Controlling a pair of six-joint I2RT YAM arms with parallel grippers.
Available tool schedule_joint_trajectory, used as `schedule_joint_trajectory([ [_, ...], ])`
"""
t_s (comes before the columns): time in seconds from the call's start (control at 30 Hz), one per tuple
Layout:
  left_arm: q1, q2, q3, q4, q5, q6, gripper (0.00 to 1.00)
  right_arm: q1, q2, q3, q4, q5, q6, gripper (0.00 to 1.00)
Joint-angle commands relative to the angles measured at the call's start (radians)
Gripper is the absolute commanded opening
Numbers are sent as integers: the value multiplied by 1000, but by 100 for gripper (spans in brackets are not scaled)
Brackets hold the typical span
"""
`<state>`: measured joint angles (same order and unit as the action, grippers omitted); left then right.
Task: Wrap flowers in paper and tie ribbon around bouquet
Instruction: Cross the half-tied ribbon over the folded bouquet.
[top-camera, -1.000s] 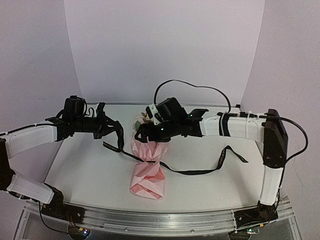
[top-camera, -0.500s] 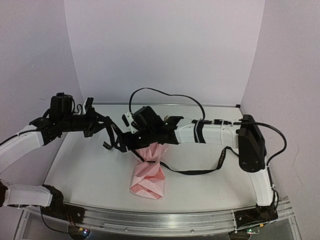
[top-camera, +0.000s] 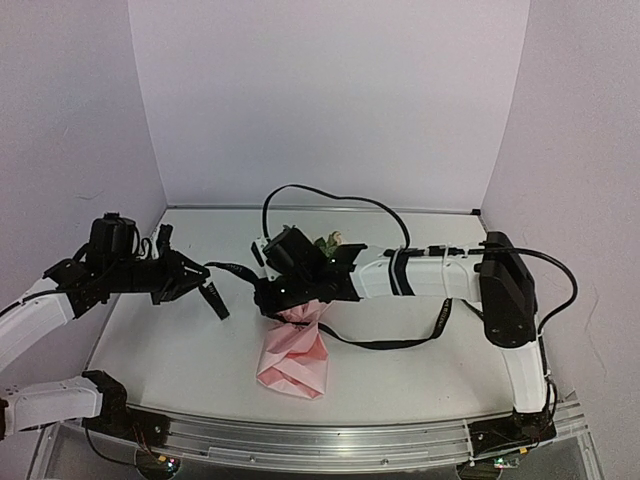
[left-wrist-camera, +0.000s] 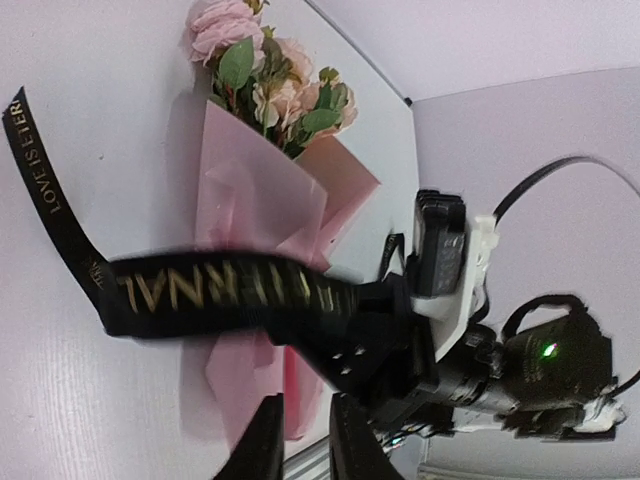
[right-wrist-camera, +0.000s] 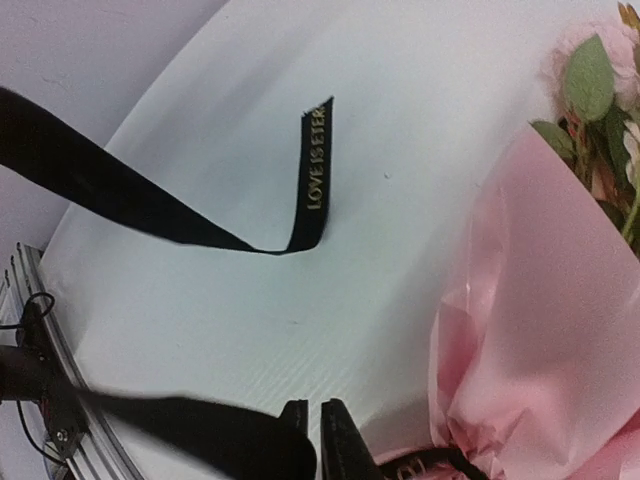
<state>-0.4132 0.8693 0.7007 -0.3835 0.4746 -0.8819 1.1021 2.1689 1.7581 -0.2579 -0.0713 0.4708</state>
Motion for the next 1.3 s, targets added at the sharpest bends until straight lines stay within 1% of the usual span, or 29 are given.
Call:
schedule_joint_trajectory([
  [0.0, -3, -50, -97, 8, 46, 53, 40, 10, -145, -97, -12, 68, -2, 2],
  [0.07, -3, -52, -125, 89, 101, 72, 49, 10, -184, -148, -13, 118, 3, 2],
  [0.1, -3, -44, -128, 124, 121, 81, 52, 10, -201, -165, -12, 140, 8, 2],
  [0.2, -3, 22, -103, 192, 119, 109, 53, 10, -227, -198, -17, 171, 18, 4],
  [0.3, -3, 160, -55, 255, 115, 140, 49, 9, -246, -230, -26, 227, 43, 6],
  [0.43, -7, 352, 19, 366, 170, 159, 41, 9, -260, -245, -67, 313, 74, 12],
  [0.53, -27, 473, 87, 376, 193, 197, 39, 5, -265, -254, -96, 365, 97, 16],
  [0.63, -55, 559, 121, 416, 195, 206, 39, 1, -275, -275, -107, 379, 115, 16],
  [0.8, -123, 659, 175, 444, 180, 209, 38, -3, -309, -344, -107, 414, 154, 13],
  [0.97, -185, 737, 234, 411, 155, 219, 33, -5, -341, -394, -107, 459, 208, 12],
  [1.1, -226, 789, 283, 362, 120, 240, 31, -5, -352, -418, -107, 461, 246, 11],
  [1.17, -235, 816, 301, 343, 116, 245, 27, -4, -354, -424, -107, 464, 247, 11],
  [1.27, -243, 824, 304, 345, 121, 242, 23, -5, -372, -439, -108, 453, 246, 17],
])
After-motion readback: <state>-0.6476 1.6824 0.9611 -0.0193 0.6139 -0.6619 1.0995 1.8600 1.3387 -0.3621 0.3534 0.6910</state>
